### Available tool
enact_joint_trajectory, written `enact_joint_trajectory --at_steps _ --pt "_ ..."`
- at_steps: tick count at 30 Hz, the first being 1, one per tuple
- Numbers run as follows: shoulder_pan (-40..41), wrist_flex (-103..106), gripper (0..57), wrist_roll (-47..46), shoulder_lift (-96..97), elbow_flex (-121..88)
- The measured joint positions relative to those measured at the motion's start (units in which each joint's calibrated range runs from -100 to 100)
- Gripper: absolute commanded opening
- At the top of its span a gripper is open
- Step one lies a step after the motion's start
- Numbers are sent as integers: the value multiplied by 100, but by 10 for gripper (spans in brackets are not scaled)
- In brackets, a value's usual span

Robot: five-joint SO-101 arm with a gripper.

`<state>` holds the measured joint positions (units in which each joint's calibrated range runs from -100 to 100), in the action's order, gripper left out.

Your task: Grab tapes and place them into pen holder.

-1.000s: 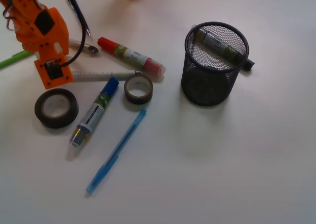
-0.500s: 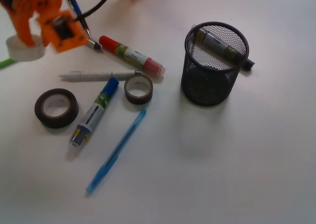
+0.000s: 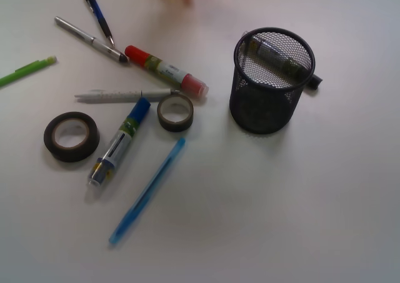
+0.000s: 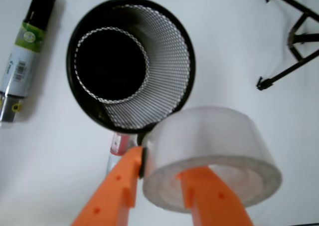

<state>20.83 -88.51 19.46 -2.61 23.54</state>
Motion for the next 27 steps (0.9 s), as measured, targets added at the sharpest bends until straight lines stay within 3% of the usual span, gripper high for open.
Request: enact_joint_trajectory --at_steps 5,14,16,20,21,27 --pt "118 1365 3 230 113 -1590" --pt "274 1624 17 425 505 -1878" --pt "407 1624 83 474 540 -1878" --pt "348 1624 288 498 549 -1878" --pt "340 1624 308 498 549 -1878" --pt "503 1624 294 498 549 -1878"
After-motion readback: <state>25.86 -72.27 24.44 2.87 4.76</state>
